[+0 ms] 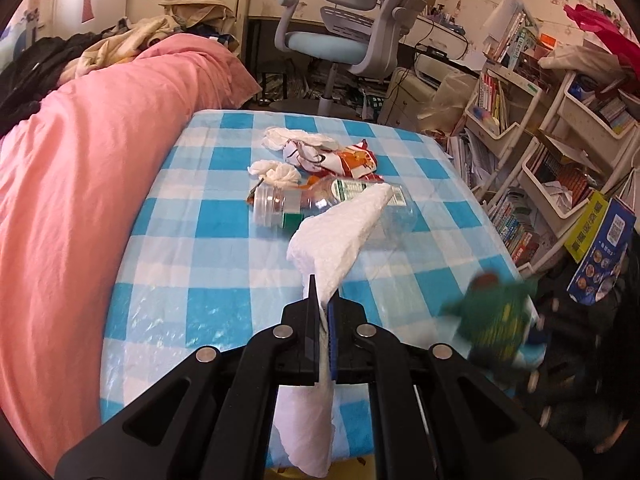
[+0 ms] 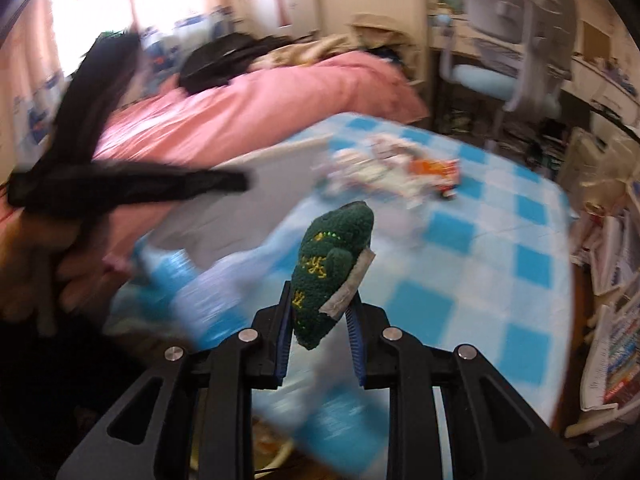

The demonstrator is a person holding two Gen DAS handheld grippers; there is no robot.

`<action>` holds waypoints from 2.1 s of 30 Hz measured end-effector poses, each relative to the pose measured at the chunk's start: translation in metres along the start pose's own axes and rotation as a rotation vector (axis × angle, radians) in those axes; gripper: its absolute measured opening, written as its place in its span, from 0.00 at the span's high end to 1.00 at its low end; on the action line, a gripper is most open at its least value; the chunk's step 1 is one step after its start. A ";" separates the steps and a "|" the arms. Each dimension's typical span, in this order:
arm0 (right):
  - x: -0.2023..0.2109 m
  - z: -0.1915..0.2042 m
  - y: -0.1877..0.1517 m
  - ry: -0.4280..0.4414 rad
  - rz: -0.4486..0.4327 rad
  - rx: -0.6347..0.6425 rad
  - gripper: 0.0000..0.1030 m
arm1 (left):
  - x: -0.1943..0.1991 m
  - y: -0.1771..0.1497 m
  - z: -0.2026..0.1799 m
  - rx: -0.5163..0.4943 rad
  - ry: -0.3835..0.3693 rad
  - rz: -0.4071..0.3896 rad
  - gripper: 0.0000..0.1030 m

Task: Collect trash
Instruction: 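Carry tissue and toy over yellow bucket and open both tools to drop them, then move both tools back over the table toward the clear plastic bottle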

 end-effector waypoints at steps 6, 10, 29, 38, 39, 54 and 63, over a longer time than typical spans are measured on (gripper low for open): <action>-0.019 0.066 -0.025 0.121 0.098 0.119 0.75 | 0.020 -0.018 0.012 0.008 -0.003 0.001 0.97; -0.026 0.083 -0.040 0.133 0.158 0.148 0.55 | 0.035 -0.037 0.022 0.018 0.003 0.014 0.97; -0.002 0.012 -0.045 -0.213 0.046 -0.118 0.27 | 0.076 -0.165 0.043 0.061 0.116 0.154 0.46; -0.004 0.003 -0.031 -0.369 0.009 -0.105 0.19 | 0.114 0.028 0.028 0.055 0.170 -0.314 0.18; -0.006 0.004 -0.029 -0.380 0.009 -0.098 0.18 | 0.109 0.040 0.025 0.035 0.177 -0.319 0.17; -0.045 0.032 -0.006 -0.417 0.135 0.022 0.16 | 0.027 0.037 0.052 0.064 0.111 -0.112 0.13; -0.053 0.030 -0.004 -0.424 0.171 -0.022 0.16 | 0.033 0.040 0.051 0.023 0.112 -0.136 0.13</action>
Point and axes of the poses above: each gripper's, at about its wrist camera, not at the fingertips, and x roughly against the way its jaws point, z to its left, y to its top, the point moved 8 cm from there along -x, roughly the way its jaws point, and after that the axes turned 11 degrees about x, right-handed, at the moved point
